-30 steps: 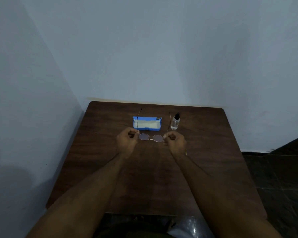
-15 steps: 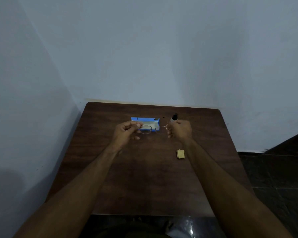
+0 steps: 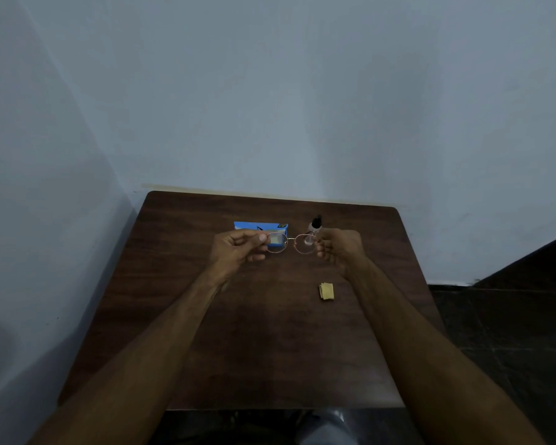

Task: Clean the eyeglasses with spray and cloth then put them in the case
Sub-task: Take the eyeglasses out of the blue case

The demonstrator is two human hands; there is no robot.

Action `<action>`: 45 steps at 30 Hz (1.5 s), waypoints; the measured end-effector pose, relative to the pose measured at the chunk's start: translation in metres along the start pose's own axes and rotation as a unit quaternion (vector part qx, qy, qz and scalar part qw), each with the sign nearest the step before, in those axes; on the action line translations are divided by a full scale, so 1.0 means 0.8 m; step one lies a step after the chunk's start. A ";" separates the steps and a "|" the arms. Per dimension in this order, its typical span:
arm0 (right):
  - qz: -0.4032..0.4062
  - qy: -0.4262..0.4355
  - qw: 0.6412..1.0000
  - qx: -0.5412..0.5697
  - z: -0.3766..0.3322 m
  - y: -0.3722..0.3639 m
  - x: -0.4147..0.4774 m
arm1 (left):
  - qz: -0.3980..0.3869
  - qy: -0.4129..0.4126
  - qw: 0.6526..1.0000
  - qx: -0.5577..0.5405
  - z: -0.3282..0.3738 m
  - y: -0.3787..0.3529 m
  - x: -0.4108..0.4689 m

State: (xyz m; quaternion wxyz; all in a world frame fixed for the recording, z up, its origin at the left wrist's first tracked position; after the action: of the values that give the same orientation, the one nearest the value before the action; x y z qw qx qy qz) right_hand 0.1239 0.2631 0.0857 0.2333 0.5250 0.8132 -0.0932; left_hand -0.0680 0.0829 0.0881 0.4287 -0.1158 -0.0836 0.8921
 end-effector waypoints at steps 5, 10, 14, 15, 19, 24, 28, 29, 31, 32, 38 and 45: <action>0.001 -0.009 1.000 -0.006 0.012 0.006 0.015 | 0.012 0.022 1.000 0.008 -0.010 -0.003 0.006; 0.088 0.073 0.989 -0.096 0.020 0.037 0.064 | 0.052 0.038 0.998 0.000 -0.011 0.008 0.015; 0.147 0.174 0.939 -0.256 0.024 0.047 0.101 | 0.086 0.047 0.995 -0.025 -0.015 0.018 0.018; 0.137 0.193 0.934 -0.269 0.026 0.043 0.111 | 0.094 0.049 0.994 -0.032 -0.017 0.019 0.018; 0.094 0.211 0.910 -0.345 0.035 0.019 0.149 | 0.111 0.052 0.992 -0.041 -0.020 0.020 0.021; 0.072 0.210 0.909 -0.352 0.040 -0.012 0.175 | 0.122 0.055 0.991 -0.028 -0.019 0.014 0.025; 0.068 0.182 0.927 -0.321 0.050 -0.025 0.184 | 0.123 0.054 0.990 -0.032 -0.014 0.006 0.029; 0.065 0.172 0.933 -0.310 0.054 -0.026 0.186 | 0.122 0.052 0.991 -0.036 -0.013 0.003 0.030; 0.060 0.162 0.939 -0.296 0.060 -0.028 0.189 | 0.121 0.047 0.991 -0.042 -0.008 0.000 0.030; 0.060 0.162 0.941 -0.291 0.060 -0.028 0.188 | 0.126 0.046 0.990 -0.046 -0.006 0.000 0.031; 0.068 0.195 0.957 -0.203 0.036 -0.024 0.149 | 0.158 0.033 0.985 -0.061 0.019 0.007 0.046; 0.056 0.313 0.939 -0.133 -0.030 -0.019 0.022 | 0.173 0.013 0.980 -0.093 0.040 0.024 0.046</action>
State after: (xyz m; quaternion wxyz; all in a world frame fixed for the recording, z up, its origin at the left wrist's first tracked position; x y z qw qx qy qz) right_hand 0.0976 0.2802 0.0967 0.0399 0.5369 0.8191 0.1980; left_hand -0.1132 0.0982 0.1093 0.2563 -0.1799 -0.1392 0.9395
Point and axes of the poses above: each hand's wrist, its own x-axis towards the middle knuckle, its own y-axis out of the back of the hand, z = x × y, the point moved 9 cm from there along x, towards the middle knuckle, and after that the axes turned 3 degrees about -x, right-handed, at the moved point
